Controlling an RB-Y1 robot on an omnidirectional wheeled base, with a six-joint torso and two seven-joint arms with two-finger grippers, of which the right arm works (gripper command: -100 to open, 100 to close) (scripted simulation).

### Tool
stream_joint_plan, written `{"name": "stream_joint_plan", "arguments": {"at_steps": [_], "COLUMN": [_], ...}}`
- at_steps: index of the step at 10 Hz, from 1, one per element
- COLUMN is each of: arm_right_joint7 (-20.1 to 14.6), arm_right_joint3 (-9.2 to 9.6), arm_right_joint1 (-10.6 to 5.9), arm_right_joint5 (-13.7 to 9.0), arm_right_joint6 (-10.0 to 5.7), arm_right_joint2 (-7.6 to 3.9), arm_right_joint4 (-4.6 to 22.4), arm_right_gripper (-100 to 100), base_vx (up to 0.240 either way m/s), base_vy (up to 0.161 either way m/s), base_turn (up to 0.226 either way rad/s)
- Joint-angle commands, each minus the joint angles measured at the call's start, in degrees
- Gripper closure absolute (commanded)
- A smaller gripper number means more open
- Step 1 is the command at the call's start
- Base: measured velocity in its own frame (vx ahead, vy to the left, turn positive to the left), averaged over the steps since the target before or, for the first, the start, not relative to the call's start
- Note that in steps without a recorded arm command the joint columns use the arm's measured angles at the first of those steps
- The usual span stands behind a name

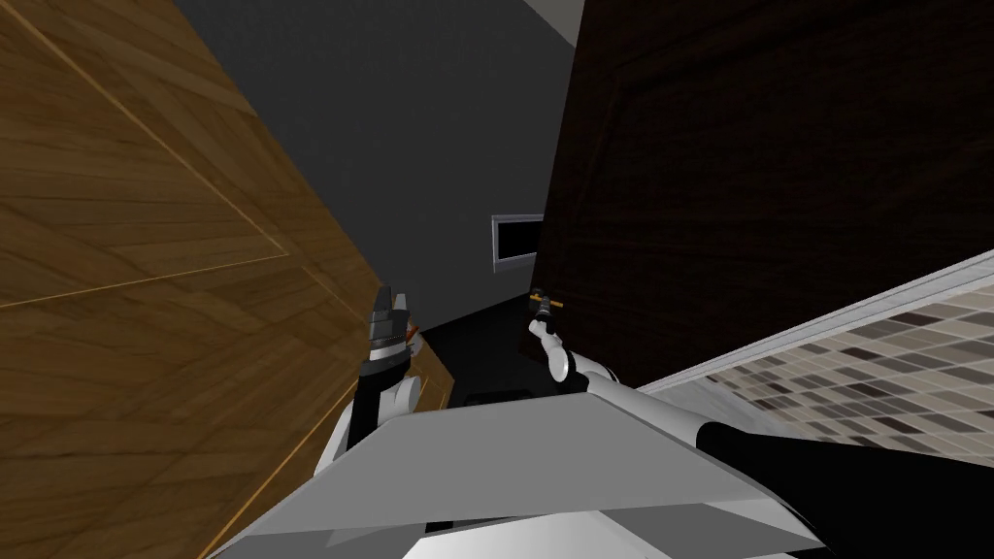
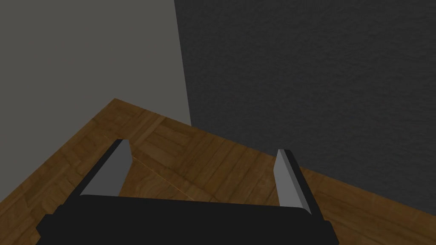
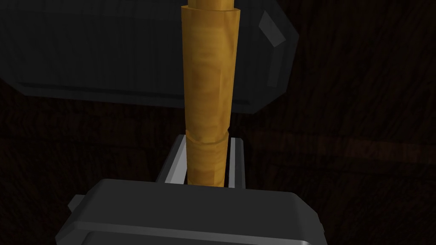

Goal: Push the door open

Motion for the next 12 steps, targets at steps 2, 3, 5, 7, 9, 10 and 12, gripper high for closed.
{"name": "stream_joint_plan", "arguments": {"at_steps": [2, 3, 5, 7, 9, 10, 12], "arm_right_joint7": [1.7, 1.7, 1.7, 3.7, 3.8, 4.7, 5.0], "arm_right_joint3": [-1.89, -1.89, -1.89, -3.94, -4.17, -5.4, -5.71], "arm_right_joint1": [-0.68, -0.68, -0.68, -1.01, -0.93, -1.04, -1.08], "arm_right_joint5": [-0.7, -0.7, -0.7, -1.5, -1.6, -2.1, -2.2], "arm_right_joint6": [-1.2, -1.2, -1.2, -2.11, -2.13, -2.74, -2.89], "arm_right_joint2": [-0.29, -0.29, -0.29, 1.56, 2.25, 0.65, 0.3], "arm_right_joint4": [0.3, 0.3, 0.3, 0.1, 0.8, 0.5, 0.4], "arm_right_gripper": [100, 100, 100, 100, 100, 100, 100], "base_vx": [0.158, 0.051, -0.005, 0.139, 0.113, 0.092, 0.089], "base_vy": [0.001, -0.005, -0.01, 0.002, 0.012, -0.006, -0.03], "base_turn": [-0.055, 0.013, 0.011, -0.071, -0.049, 0.023, -0.004]}}
